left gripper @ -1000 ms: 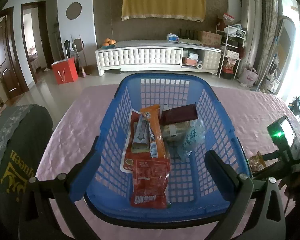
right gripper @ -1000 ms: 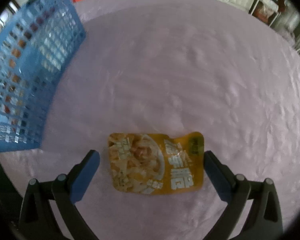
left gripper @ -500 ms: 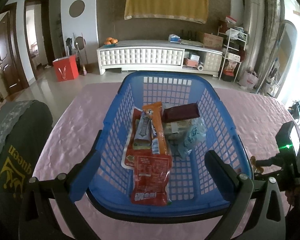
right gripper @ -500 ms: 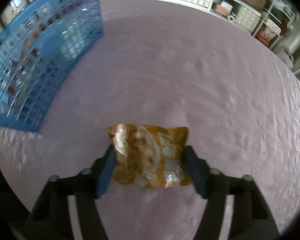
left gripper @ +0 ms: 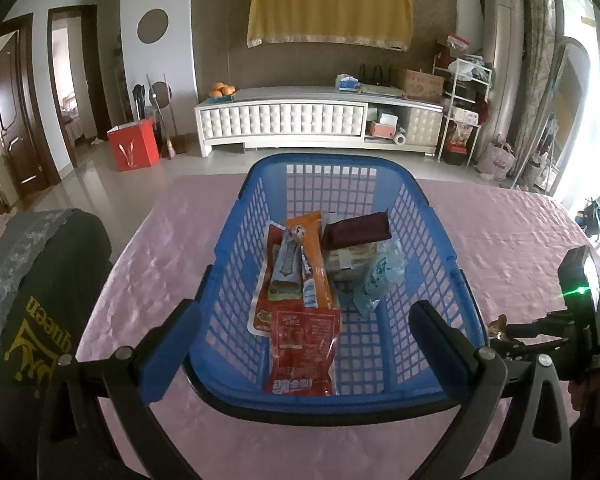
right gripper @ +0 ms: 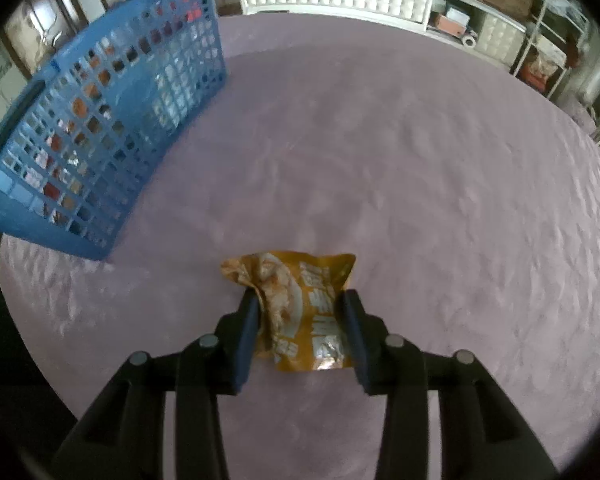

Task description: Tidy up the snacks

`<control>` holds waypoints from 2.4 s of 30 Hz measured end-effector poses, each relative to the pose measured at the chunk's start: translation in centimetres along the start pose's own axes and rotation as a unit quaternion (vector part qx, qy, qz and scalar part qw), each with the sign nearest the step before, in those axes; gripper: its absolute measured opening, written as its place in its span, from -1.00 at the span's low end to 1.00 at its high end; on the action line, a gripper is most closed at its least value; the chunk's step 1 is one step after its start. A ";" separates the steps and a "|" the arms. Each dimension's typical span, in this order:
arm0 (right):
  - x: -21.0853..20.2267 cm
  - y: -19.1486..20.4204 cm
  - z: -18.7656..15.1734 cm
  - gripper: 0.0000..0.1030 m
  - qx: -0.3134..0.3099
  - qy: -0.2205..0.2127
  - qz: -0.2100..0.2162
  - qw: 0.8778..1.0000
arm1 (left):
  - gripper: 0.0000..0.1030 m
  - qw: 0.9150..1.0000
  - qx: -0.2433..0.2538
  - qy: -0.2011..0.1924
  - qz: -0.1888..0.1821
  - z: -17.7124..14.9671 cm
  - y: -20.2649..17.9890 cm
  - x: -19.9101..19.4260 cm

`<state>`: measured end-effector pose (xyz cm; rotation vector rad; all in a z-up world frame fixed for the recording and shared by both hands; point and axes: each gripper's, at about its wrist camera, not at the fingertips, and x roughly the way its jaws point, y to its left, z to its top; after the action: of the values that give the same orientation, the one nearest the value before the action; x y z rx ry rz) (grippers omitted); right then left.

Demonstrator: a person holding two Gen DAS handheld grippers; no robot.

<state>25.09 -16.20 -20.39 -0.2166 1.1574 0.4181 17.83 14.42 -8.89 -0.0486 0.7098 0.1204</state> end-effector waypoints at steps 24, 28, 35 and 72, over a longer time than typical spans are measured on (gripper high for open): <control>-9.4 11.6 7.5 -0.12 -0.117 -0.131 0.053 0.983 | 0.99 1.000 0.013 -0.022 0.017 2.3 3.2 -1.3; -8.5 13.5 8.5 -0.12 -0.135 -0.122 0.057 0.982 | 0.99 1.000 0.003 -0.019 0.017 2.3 4.6 -0.9; -7.8 15.5 9.3 -0.12 -0.158 -0.116 0.039 0.980 | 0.99 1.000 -0.010 -0.011 0.014 1.7 5.7 0.0; -24.3 11.4 -3.9 1.00 -0.033 -0.329 -0.083 0.940 | 0.99 0.993 -0.030 -0.115 -0.024 -1.1 -4.2 -15.4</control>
<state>8.81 -12.42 0.92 -0.2081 0.4620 0.3419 6.07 8.69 0.30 -0.1080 0.4735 0.0991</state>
